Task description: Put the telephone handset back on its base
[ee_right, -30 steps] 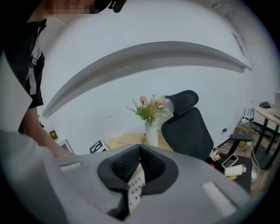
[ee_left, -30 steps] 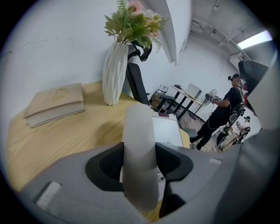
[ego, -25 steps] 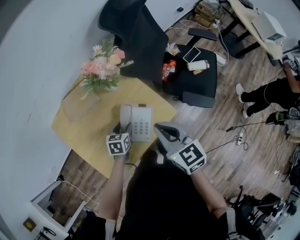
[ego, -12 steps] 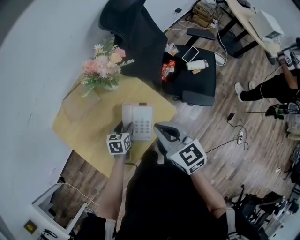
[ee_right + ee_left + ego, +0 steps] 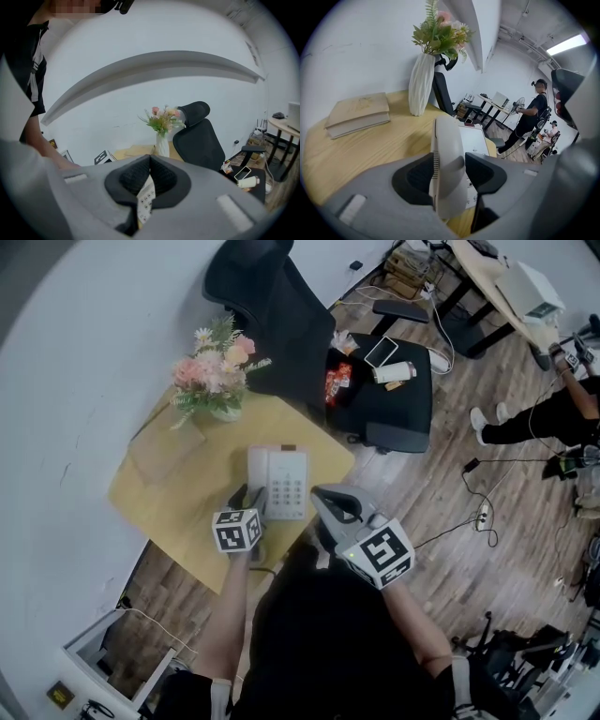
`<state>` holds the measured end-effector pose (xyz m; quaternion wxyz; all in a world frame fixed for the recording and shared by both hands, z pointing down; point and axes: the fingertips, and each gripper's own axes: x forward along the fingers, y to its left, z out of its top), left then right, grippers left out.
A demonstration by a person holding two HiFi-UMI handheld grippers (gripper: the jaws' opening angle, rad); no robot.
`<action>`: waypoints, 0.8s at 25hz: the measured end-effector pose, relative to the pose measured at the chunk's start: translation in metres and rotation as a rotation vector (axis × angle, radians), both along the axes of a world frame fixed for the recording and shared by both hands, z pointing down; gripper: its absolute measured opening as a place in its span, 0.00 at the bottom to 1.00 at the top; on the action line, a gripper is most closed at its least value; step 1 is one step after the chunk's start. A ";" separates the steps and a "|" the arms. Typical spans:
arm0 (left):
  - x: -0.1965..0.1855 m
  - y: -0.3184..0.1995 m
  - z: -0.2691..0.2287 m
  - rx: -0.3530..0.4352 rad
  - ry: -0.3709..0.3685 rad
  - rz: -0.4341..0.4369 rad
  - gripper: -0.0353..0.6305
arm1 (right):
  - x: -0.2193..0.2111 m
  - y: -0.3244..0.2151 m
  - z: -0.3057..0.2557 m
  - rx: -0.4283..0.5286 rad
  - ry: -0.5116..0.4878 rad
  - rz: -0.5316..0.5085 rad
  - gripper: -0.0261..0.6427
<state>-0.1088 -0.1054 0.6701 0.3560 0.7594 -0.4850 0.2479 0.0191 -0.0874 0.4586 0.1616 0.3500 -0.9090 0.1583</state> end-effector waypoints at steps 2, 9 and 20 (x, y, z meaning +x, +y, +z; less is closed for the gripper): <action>-0.003 0.003 -0.005 0.011 0.001 -0.002 0.37 | -0.003 0.002 -0.002 0.007 -0.001 -0.004 0.04; -0.019 0.008 -0.045 0.104 0.015 -0.028 0.32 | -0.018 0.007 -0.010 0.034 -0.010 -0.035 0.04; -0.056 0.024 -0.138 0.300 0.070 -0.122 0.25 | -0.068 0.023 -0.020 0.066 -0.036 -0.144 0.04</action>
